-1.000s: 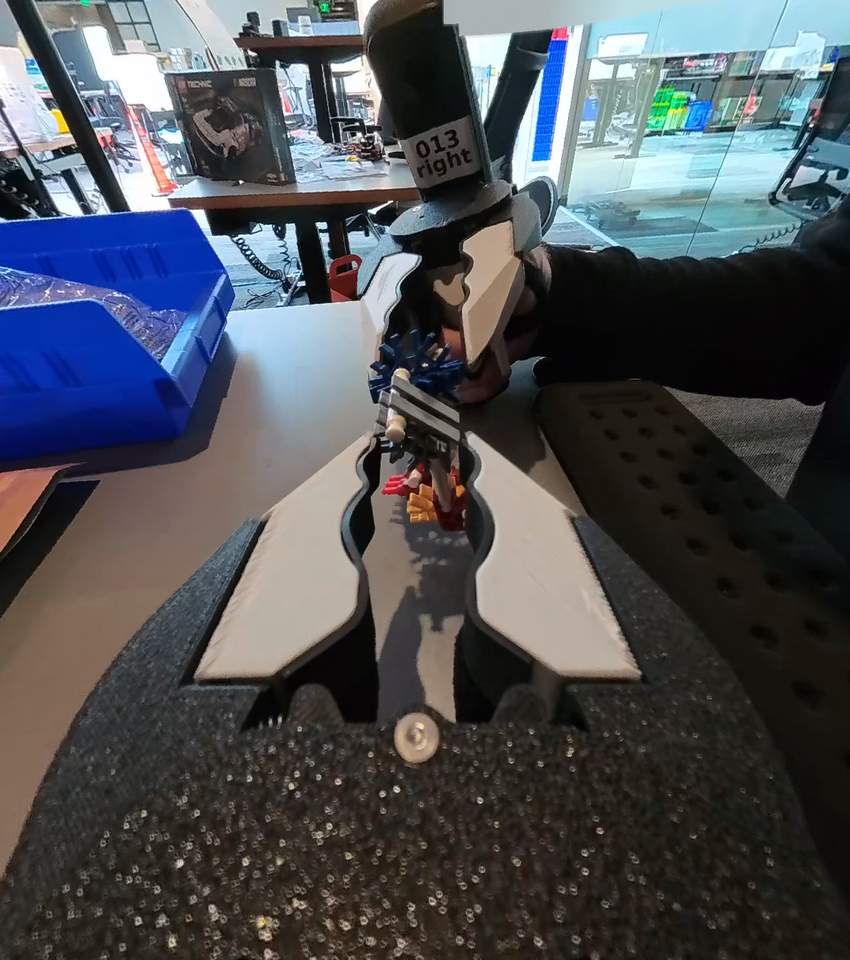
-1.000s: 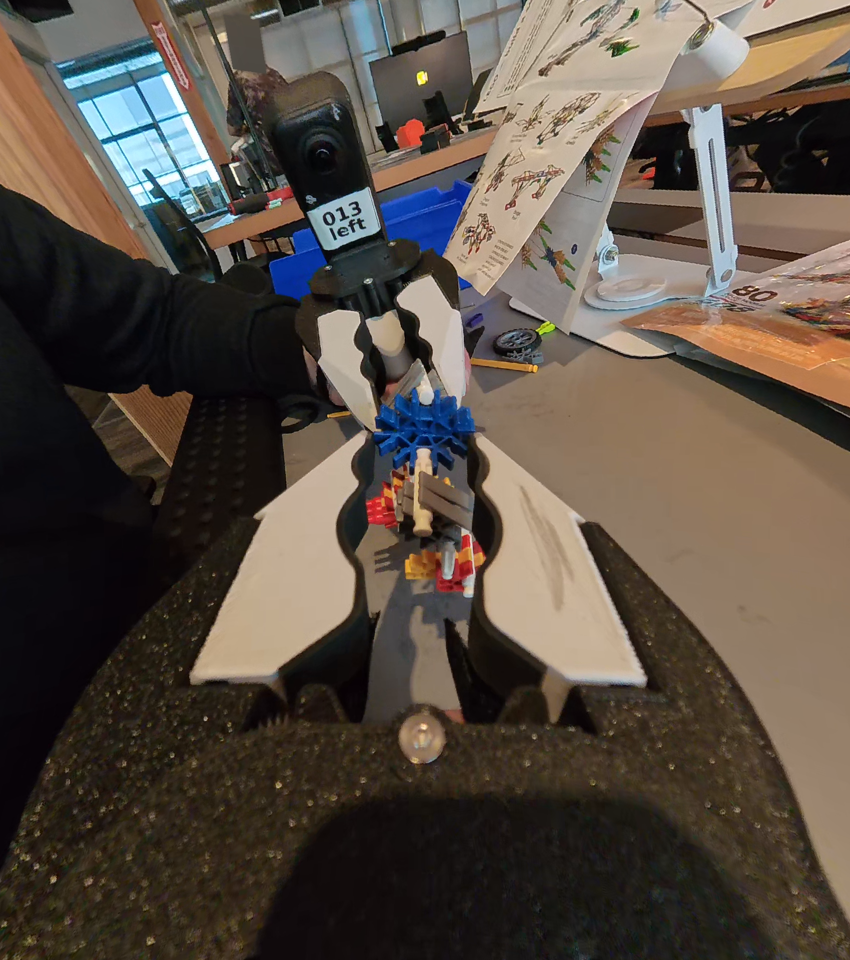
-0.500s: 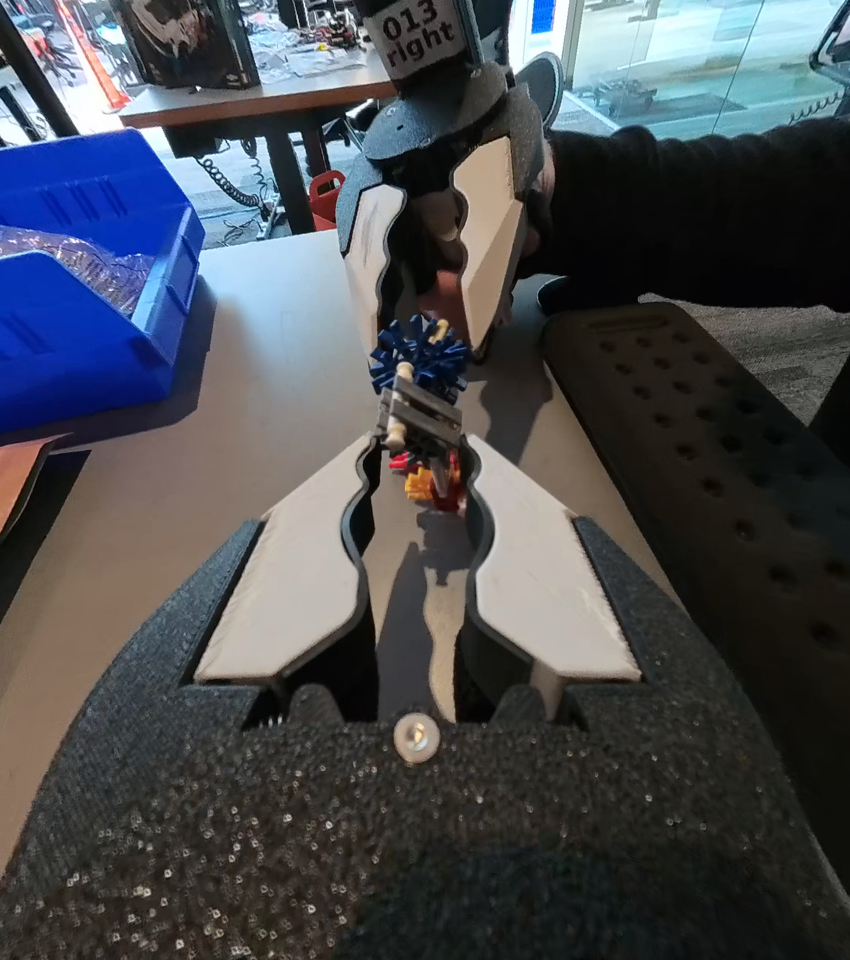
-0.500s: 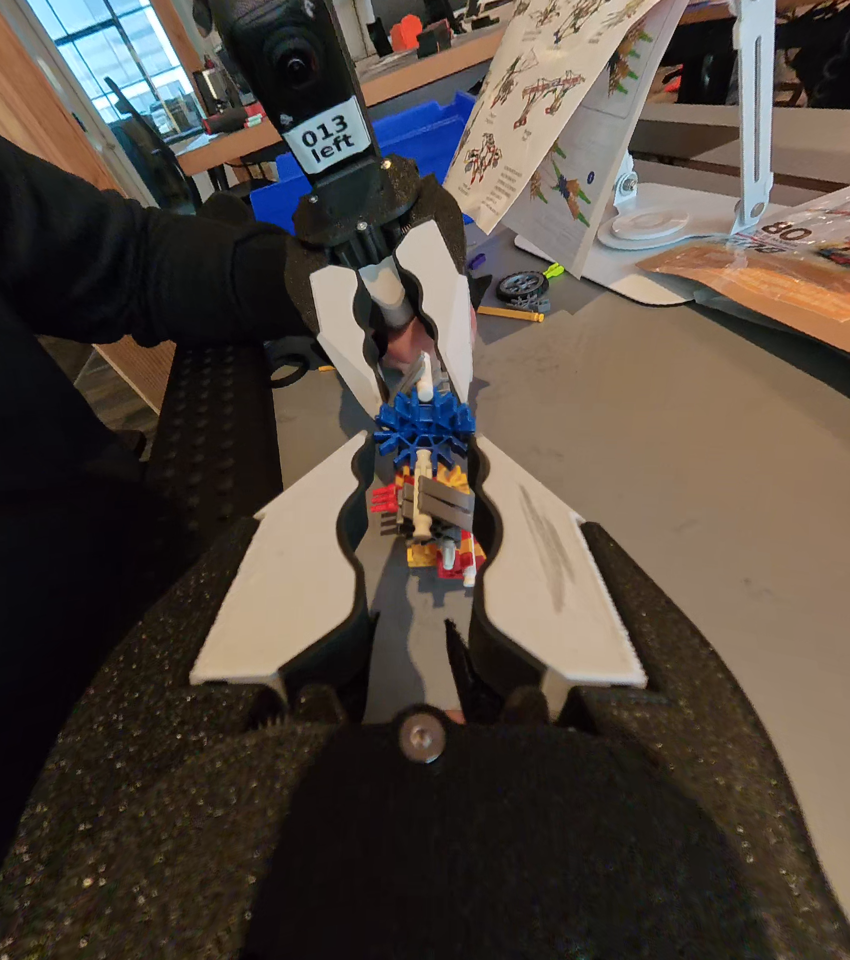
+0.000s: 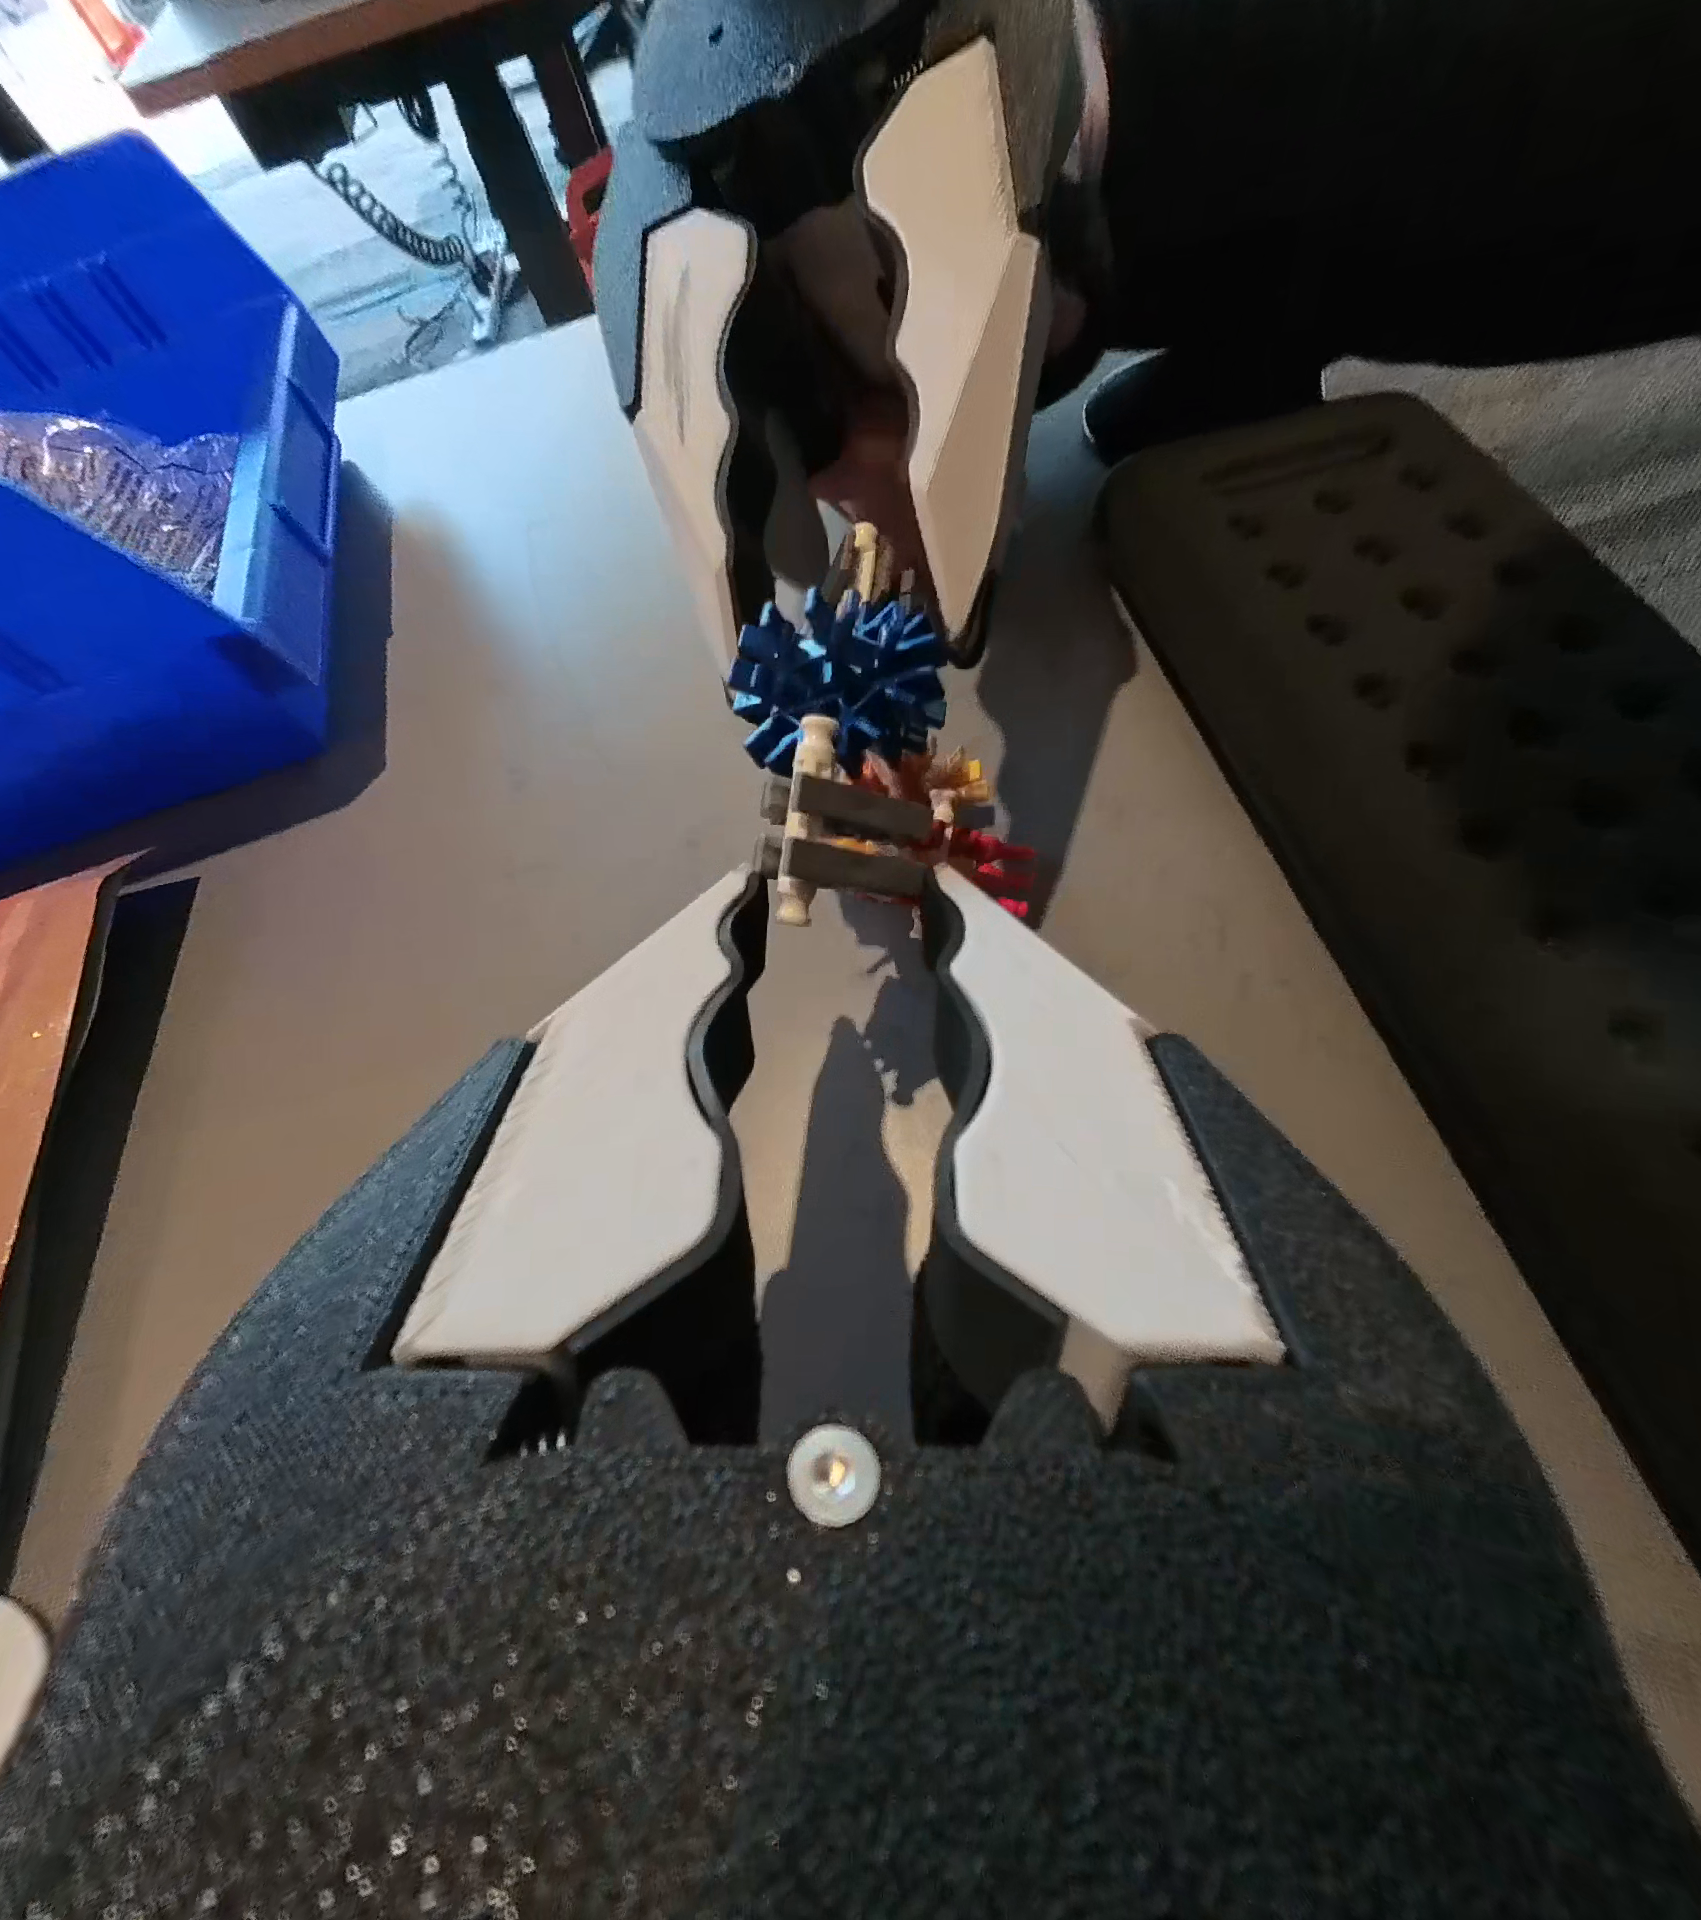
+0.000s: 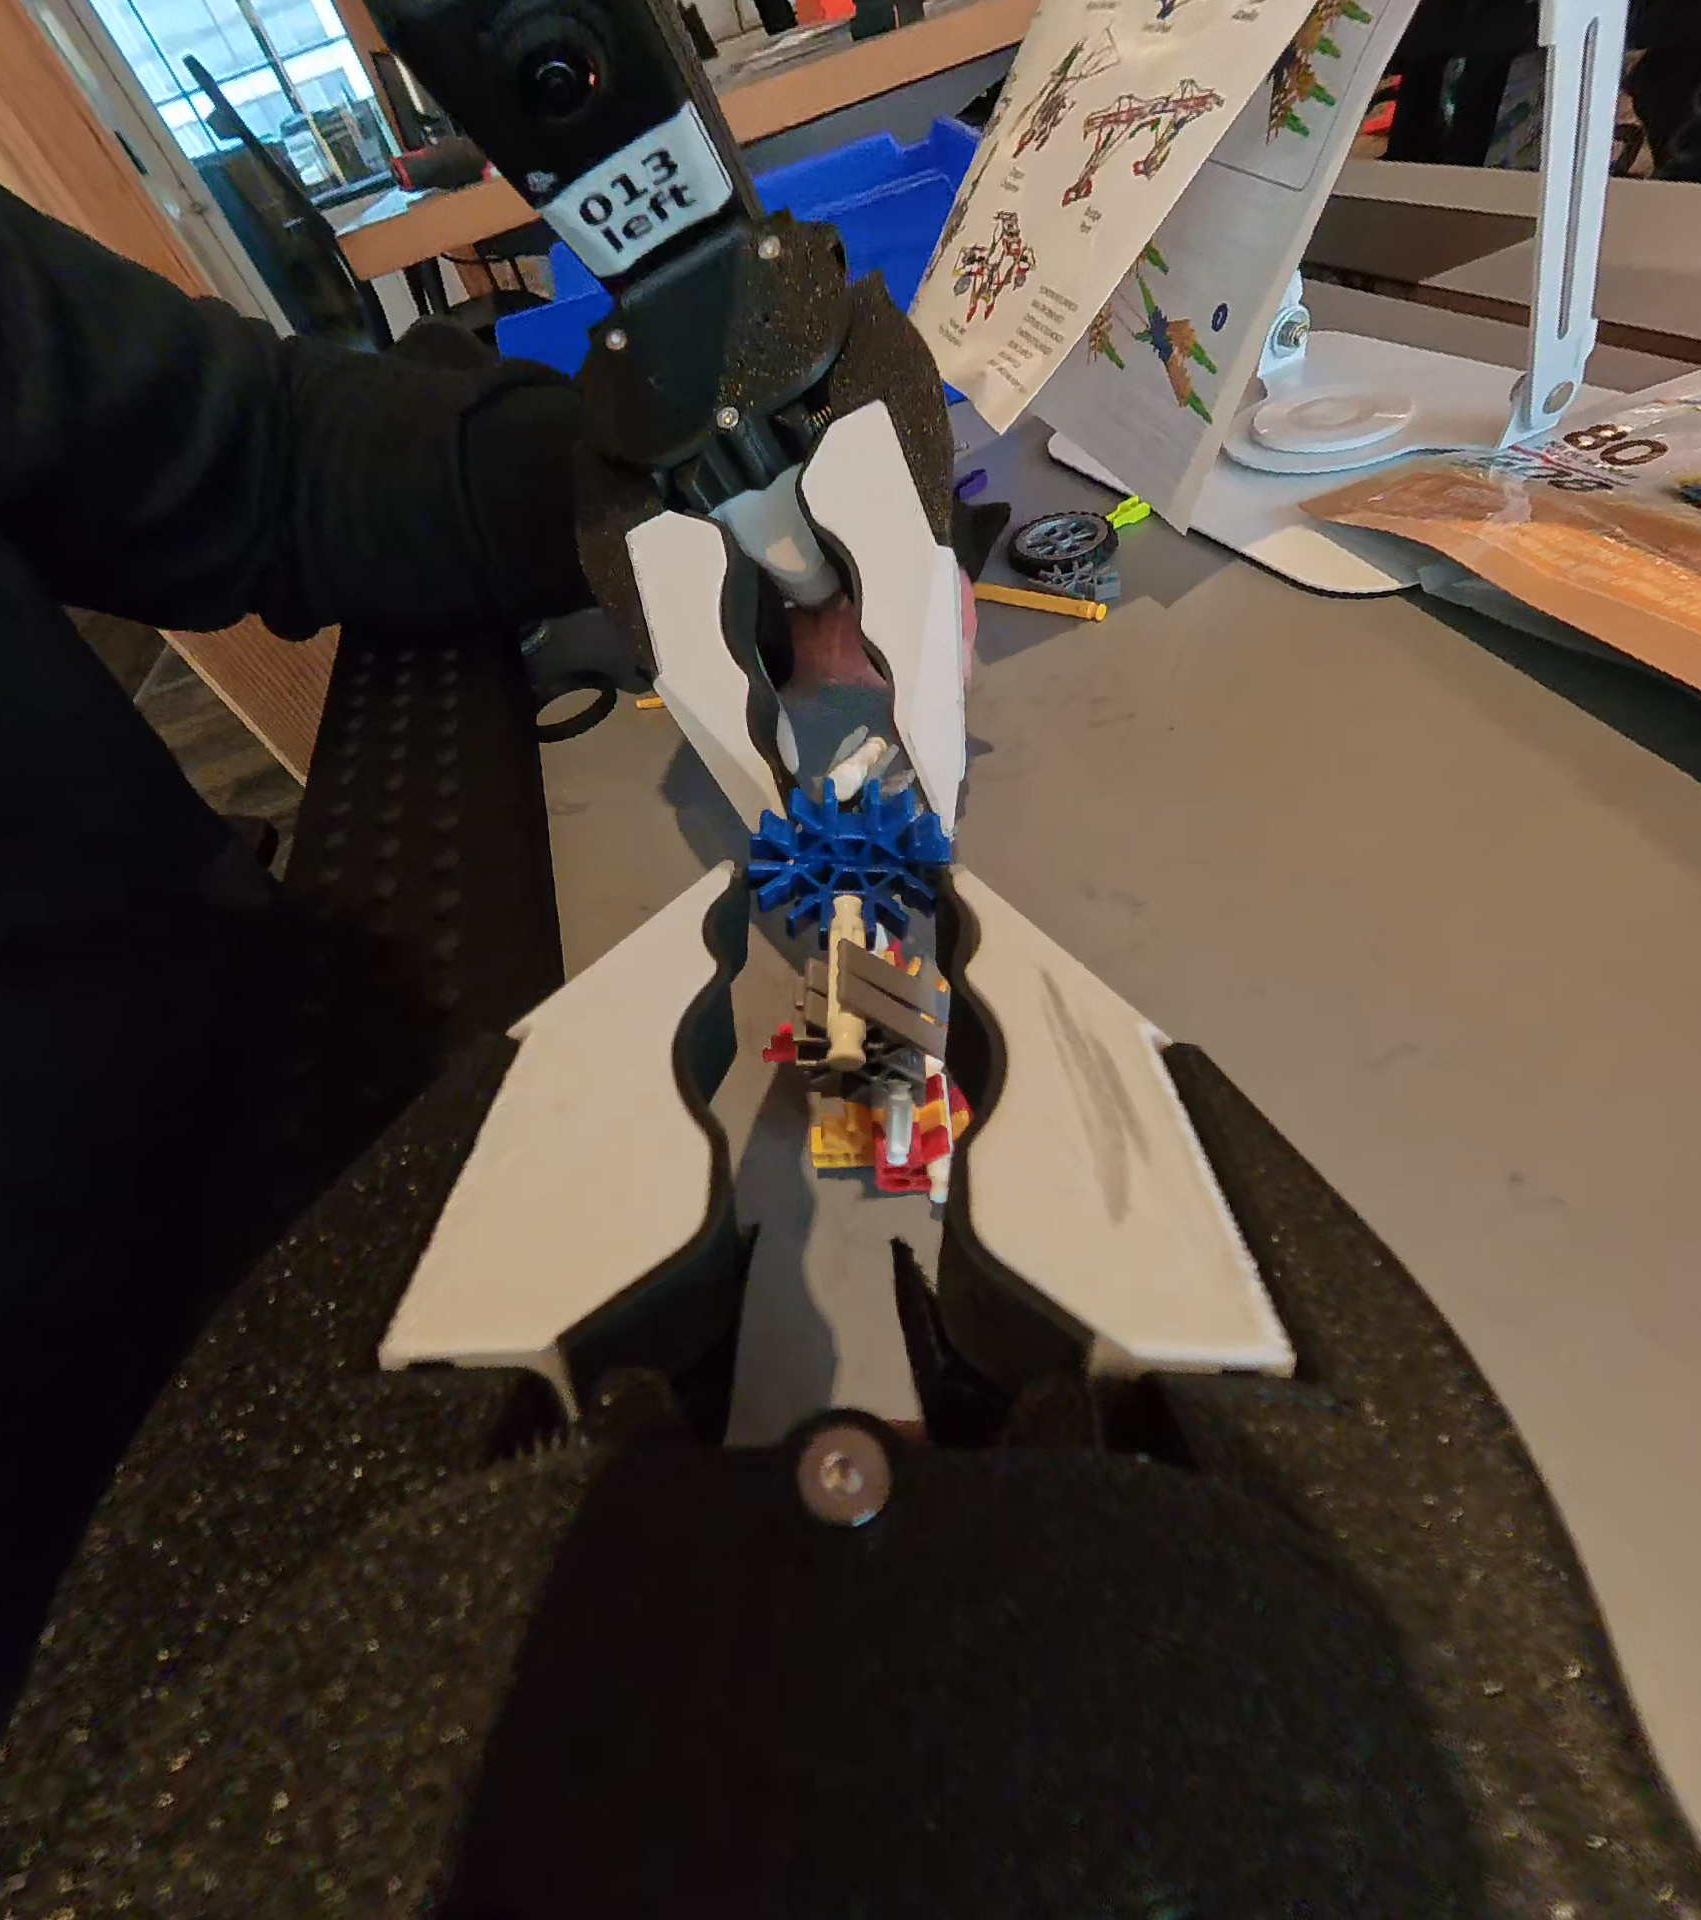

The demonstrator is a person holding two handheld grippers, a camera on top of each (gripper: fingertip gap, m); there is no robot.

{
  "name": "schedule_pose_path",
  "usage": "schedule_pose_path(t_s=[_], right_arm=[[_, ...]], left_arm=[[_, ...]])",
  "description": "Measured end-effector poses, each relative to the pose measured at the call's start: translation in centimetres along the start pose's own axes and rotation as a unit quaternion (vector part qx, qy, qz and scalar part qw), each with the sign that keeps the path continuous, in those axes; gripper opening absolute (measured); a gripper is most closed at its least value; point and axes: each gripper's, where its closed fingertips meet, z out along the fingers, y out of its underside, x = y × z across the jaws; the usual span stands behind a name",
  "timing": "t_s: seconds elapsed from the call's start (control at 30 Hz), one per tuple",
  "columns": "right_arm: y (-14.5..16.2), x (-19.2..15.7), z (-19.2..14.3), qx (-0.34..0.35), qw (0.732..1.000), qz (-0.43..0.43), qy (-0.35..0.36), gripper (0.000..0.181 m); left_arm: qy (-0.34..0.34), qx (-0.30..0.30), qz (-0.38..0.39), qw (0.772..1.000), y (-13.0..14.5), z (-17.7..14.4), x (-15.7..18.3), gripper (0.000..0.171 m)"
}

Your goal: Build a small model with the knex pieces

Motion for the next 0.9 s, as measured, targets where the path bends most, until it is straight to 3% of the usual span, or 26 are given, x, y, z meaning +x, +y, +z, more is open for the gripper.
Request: schedule_pose_path(t_s=[0.73, 0.9], right_arm=[[0.1, 0.6, 0.3, -0.022, 0.998, -0.022, 0.047, 0.035], [0.0, 0.5, 0.3, -0.014, 0.999, 0.0, 0.038, 0.036]], left_arm=[[-0.028, -0.184, 0.013, 0.982, 1.3, -0.4, -0.8, 0.025], [-0.018, -0.228, -0.001, 0.974, 1.7, -0.5, -0.6, 0.013]])
